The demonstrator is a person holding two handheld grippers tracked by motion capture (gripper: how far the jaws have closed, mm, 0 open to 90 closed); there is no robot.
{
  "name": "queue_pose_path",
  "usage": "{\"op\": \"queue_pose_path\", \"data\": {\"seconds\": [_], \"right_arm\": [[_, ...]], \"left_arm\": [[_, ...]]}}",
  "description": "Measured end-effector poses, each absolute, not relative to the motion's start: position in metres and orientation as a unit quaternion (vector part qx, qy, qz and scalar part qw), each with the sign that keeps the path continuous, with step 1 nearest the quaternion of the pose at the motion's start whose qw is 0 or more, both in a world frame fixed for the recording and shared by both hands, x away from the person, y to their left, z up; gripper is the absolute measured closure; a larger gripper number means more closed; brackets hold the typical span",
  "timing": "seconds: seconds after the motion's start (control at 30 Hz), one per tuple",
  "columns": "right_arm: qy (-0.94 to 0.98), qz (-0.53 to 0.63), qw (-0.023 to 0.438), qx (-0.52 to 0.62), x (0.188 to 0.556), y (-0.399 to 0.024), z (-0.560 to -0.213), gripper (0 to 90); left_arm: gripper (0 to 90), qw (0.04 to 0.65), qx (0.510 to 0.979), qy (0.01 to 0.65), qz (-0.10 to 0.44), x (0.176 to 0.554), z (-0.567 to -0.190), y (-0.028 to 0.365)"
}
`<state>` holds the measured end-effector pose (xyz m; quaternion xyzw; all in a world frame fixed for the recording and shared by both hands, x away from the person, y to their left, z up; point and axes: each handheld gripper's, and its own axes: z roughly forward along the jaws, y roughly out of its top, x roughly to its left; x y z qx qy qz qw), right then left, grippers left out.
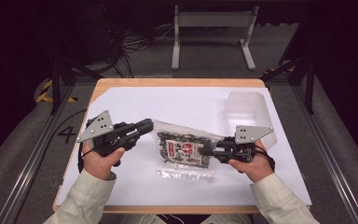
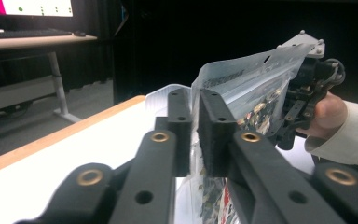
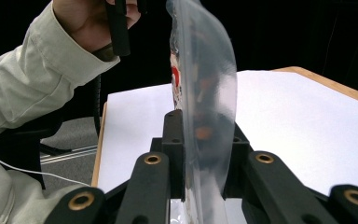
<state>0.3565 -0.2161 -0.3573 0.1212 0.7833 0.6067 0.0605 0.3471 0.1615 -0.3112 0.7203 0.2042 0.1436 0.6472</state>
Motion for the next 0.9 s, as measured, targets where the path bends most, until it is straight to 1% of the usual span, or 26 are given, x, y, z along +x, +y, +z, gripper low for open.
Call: {"op": "queue_pose_path", "data": {"seconds": [0.1, 0.17, 0.23, 0.27, 0.33, 0.4, 0.57, 0.67, 0.77, 0.9], "right_arm": [[0.782, 0.608, 0.061, 0.124, 0.356, -0.217, -0.356, 76.8], [0.781, 0.61, 0.058, 0.124, 0.356, -0.218, -0.354, 76.8], [0.782, 0.609, 0.059, 0.125, 0.355, -0.219, -0.353, 76.8], [0.783, 0.607, 0.06, 0.126, 0.355, -0.219, -0.353, 76.8], [0.782, 0.607, 0.062, 0.126, 0.355, -0.22, -0.351, 76.8], [0.78, 0.608, 0.07, 0.129, 0.355, -0.222, -0.349, 76.8], [0.777, 0.607, 0.088, 0.143, 0.356, -0.229, -0.342, 76.8], [0.773, 0.609, 0.098, 0.15, 0.356, -0.233, -0.336, 76.8], [0.767, 0.61, 0.112, 0.161, 0.357, -0.237, -0.329, 76.7], [0.762, 0.61, 0.126, 0.178, 0.358, -0.242, -0.323, 76.7]], "left_arm": [[73.9, 0.642, 0.723, 0.211, 0.144, 0.349, -0.313, 0.162], [67.4, 0.638, 0.725, 0.215, 0.144, 0.35, -0.314, 0.163], [66.1, 0.635, 0.728, 0.216, 0.143, 0.351, -0.315, 0.164], [64.2, 0.632, 0.73, 0.217, 0.145, 0.351, -0.315, 0.165], [57.3, 0.627, 0.731, 0.224, 0.148, 0.352, -0.316, 0.167], [54.1, 0.622, 0.734, 0.227, 0.153, 0.353, -0.318, 0.169], [40.9, 0.604, 0.743, 0.238, 0.162, 0.356, -0.329, 0.171], [37.8, 0.6, 0.746, 0.241, 0.158, 0.36, -0.336, 0.172], [31.1, 0.594, 0.748, 0.247, 0.162, 0.363, -0.342, 0.173], [26.8, 0.584, 0.753, 0.26, 0.155, 0.366, -0.351, 0.177]]}}
